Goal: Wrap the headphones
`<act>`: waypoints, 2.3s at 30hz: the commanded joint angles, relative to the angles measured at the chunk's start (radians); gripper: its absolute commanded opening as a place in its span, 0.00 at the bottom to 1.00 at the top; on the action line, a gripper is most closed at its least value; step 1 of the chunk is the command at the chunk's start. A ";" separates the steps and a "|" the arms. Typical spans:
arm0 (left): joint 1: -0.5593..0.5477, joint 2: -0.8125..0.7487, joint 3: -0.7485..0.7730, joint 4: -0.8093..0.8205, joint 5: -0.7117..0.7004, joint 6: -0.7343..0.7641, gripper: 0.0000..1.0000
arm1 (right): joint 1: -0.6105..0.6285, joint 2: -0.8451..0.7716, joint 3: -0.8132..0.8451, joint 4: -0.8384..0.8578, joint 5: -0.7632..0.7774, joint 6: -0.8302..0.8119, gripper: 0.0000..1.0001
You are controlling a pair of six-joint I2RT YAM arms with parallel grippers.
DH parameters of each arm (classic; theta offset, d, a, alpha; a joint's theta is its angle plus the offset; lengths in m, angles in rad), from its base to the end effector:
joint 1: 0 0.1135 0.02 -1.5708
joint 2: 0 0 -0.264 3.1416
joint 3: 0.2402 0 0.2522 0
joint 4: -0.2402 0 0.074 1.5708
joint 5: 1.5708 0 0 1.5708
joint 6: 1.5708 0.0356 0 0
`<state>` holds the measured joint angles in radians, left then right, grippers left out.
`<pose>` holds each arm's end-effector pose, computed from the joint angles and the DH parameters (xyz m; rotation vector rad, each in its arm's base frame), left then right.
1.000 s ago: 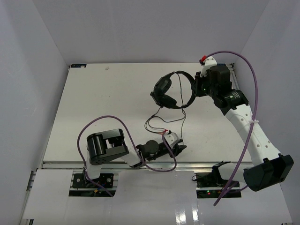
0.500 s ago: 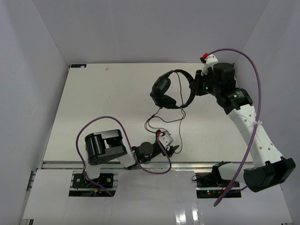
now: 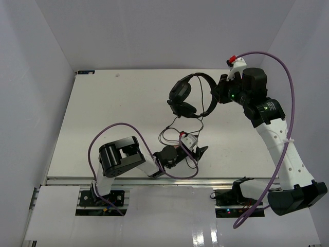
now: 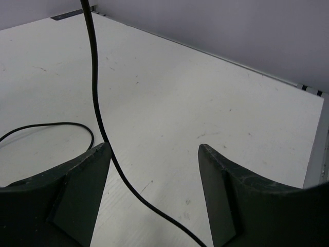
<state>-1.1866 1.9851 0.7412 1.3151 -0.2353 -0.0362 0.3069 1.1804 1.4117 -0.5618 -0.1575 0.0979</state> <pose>0.1464 -0.3400 0.1502 0.6751 1.4013 -0.8018 0.2342 0.0801 0.4368 -0.3073 1.8948 0.4233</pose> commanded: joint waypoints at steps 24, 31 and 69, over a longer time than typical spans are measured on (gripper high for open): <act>0.007 0.056 -0.031 0.004 0.026 -0.125 0.00 | -0.116 -0.118 0.125 0.014 -0.193 0.058 0.08; 0.040 -0.039 -0.187 0.053 0.096 -0.101 0.00 | -0.130 -0.141 0.097 0.013 -0.332 -0.039 0.08; 0.634 -0.555 0.438 -1.459 1.105 -0.434 0.00 | 0.147 -0.223 -0.343 -0.053 0.214 -0.816 0.08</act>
<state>-0.5864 1.4420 1.1278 -0.0891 0.7601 -0.3489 0.3582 0.9607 1.1016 -0.6617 -0.2273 -0.7144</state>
